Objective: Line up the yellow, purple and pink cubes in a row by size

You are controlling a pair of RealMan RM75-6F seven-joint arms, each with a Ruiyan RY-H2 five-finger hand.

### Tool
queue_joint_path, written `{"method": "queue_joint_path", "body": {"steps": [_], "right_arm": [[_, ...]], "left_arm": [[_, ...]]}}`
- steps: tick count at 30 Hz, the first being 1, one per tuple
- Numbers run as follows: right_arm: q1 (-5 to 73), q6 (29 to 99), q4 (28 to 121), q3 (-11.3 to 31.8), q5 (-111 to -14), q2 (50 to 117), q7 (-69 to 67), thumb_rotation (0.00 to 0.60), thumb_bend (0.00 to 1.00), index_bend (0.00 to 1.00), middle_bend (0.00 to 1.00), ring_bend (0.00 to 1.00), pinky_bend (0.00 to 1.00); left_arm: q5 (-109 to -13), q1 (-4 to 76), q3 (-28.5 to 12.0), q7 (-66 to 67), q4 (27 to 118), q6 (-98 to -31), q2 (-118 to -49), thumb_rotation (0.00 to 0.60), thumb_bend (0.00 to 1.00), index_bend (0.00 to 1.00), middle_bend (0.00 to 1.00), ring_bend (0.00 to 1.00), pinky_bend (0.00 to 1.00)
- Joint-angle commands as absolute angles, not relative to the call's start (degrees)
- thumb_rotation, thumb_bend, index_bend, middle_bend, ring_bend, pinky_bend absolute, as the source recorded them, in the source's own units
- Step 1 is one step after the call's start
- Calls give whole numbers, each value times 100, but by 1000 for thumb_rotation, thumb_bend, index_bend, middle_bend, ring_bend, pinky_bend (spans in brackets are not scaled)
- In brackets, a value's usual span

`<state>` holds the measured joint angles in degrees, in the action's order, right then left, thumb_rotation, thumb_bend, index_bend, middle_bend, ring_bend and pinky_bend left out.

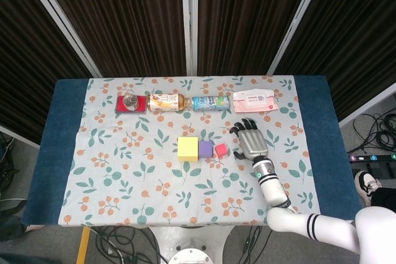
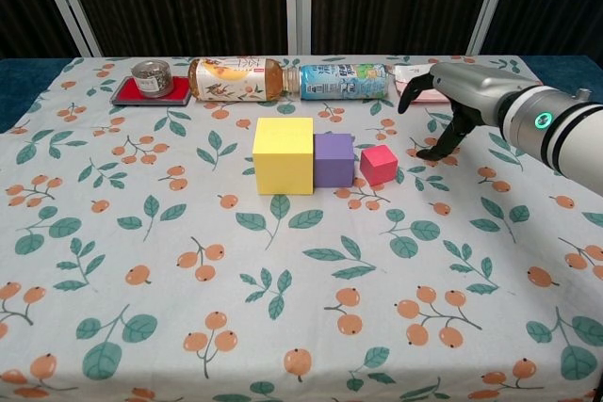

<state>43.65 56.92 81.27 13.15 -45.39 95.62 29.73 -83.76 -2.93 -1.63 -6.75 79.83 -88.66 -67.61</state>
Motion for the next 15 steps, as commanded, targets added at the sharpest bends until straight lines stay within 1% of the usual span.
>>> {"method": "queue_joint_path", "body": {"steps": [1,7,15], "right_arm": [[4425,5559,7927,1310,-4512,9612,2957,600,48,278,143,0,0],[4615,5347,7428,1339,-4446,9927,2974,600,33,276,138,0,0],[4723,5289,7114,1423,-4399,10103,2952,600,33,276,136,0,0]], "left_arm": [[-8378,-292,-173,-647,8015,-8881,-6747,600,71,330,329,171,233],[-8342,-329,-152,-586,8075,-8880,-6716,600,71,330,330,171,233],[-8314,-312,-166,-581,8070,-8834,-6717,600,71,330,330,171,233]]}}
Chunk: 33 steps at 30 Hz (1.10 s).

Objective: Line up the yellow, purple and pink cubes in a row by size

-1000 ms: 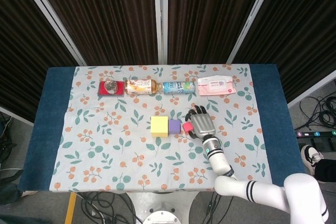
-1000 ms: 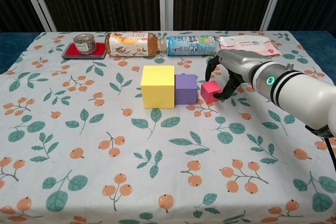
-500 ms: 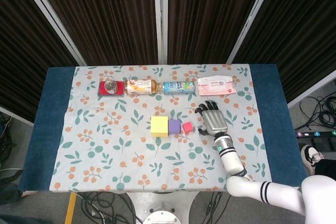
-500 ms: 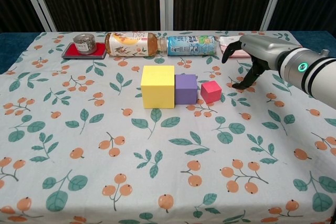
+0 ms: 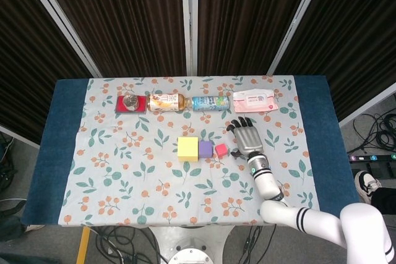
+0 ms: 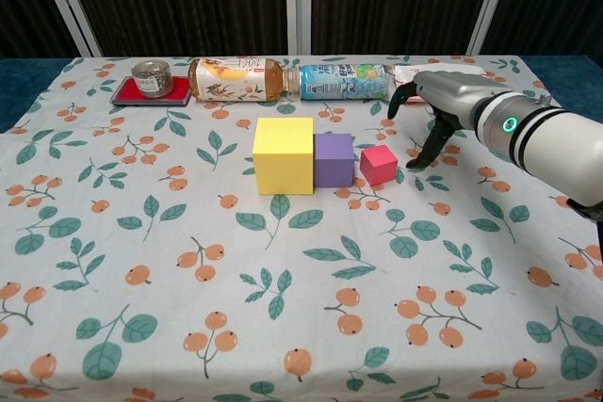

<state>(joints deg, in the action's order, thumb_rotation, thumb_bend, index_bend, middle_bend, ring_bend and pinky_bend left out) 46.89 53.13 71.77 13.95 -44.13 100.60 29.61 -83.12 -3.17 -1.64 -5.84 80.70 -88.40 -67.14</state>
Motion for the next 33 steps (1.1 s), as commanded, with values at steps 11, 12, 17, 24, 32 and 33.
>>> {"method": "queue_joint_path", "body": {"steps": [11,12,17,24,32,33], "right_arm": [[4836,5209,6857,1474,-4361,10328,2950,600,32,276,137,0,0],[4835,5212,6864,1474,-4371,10333,2941,600,33,276,137,0,0],[4828,5243,6918,1476,-4440,10329,2904,600,33,276,139,0,0],[4834,5222,6922,1432,-4441,10343,2959,600,33,276,139,0,0],[4813,5257,6952,1409,-4469,10349,2970,600,33,275,139,0,0],[4811,5259,6952,1402,-4478,10355,2972,600,33,275,139,0,0]], "left_arm": [[-8301,-303,-170,-585,8065,-8804,-6710,600,71,330,330,171,233],[-8301,-300,-171,-581,8064,-8800,-6710,600,71,330,329,171,233],[-8313,-300,-170,-576,8068,-8809,-6710,600,71,330,329,171,233],[-8312,-306,-164,-576,8068,-8808,-6704,600,71,330,330,171,233],[-8317,-302,-162,-583,8055,-8801,-6716,600,71,330,330,171,233],[-8318,-304,-161,-583,8053,-8802,-6718,600,71,330,330,171,233]]}}
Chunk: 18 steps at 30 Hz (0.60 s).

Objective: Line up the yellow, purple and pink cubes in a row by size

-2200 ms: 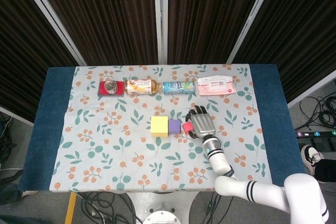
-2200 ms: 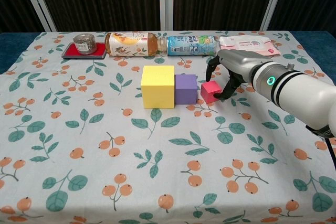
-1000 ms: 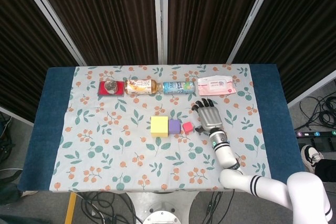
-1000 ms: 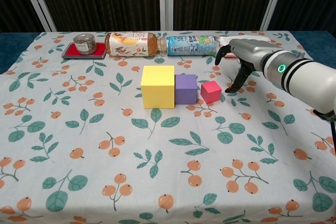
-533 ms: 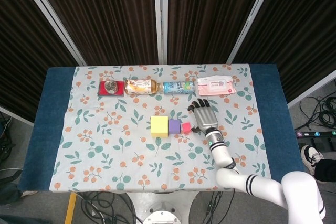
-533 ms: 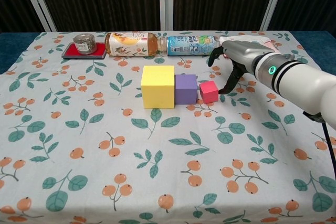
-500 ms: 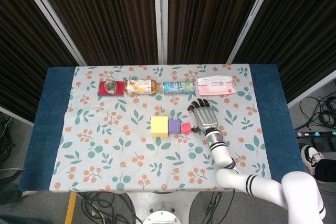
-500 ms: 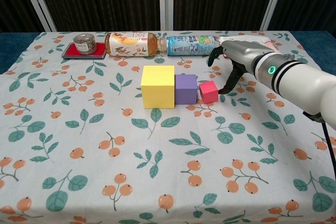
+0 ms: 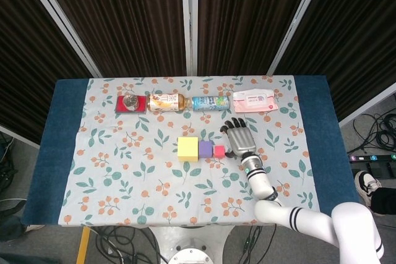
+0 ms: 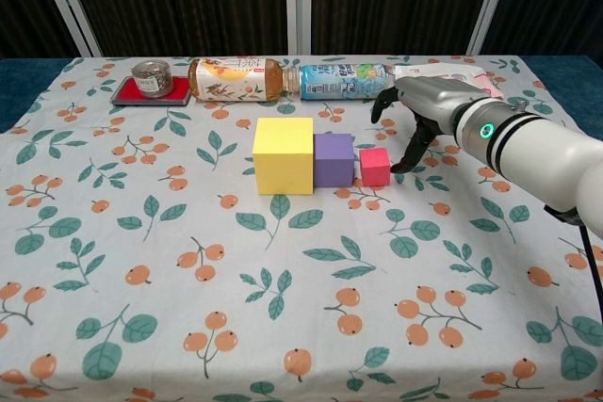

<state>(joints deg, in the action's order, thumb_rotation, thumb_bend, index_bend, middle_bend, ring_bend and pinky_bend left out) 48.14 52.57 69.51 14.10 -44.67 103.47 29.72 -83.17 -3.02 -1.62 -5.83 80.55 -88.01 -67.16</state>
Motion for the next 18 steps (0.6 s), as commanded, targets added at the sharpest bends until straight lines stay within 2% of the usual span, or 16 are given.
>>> {"method": "queue_joint_path", "body": {"steps": [1,18], "right_arm": [[4808,5260,6948,1395,-4484,10363,2970,600,33,275,139,0,0],[4889,5180,6663,1477,-4518,10584,2899,600,33,276,139,0,0]], "left_arm": [[-8316,-305,-161,-584,8051,-8802,-6719,600,71,330,329,171,233],[-8291,-320,-160,-581,8053,-8794,-6710,600,71,330,330,171,233]]}}
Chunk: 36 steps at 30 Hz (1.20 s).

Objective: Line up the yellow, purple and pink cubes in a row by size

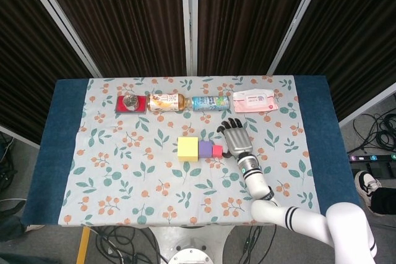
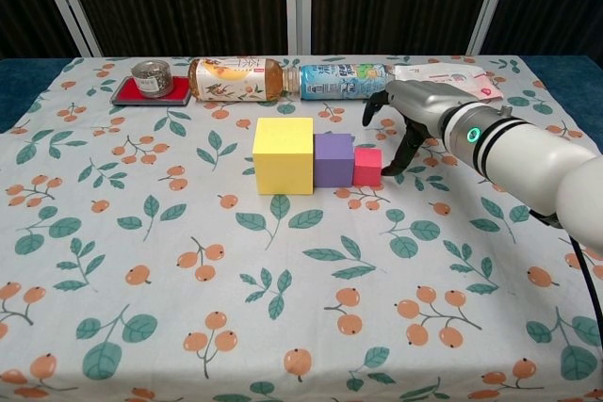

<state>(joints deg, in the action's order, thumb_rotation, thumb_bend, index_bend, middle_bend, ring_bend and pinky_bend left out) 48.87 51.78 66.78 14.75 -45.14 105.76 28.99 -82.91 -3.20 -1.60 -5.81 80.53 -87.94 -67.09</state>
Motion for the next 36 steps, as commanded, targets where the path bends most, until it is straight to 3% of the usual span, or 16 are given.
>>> {"method": "queue_joint_path", "body": {"steps": [1,36], "right_arm": [[4888,5177,6652,1479,-4517,10589,2896,600,33,276,140,0,0],[4986,5113,6338,1577,-4555,10727,2971,600,33,276,142,0,0]], "left_arm": [[-8290,-320,-160,-581,8053,-8794,-6710,600,70,330,330,171,233],[-8259,-302,-171,-537,8078,-8743,-6696,600,71,330,330,171,233]]}}
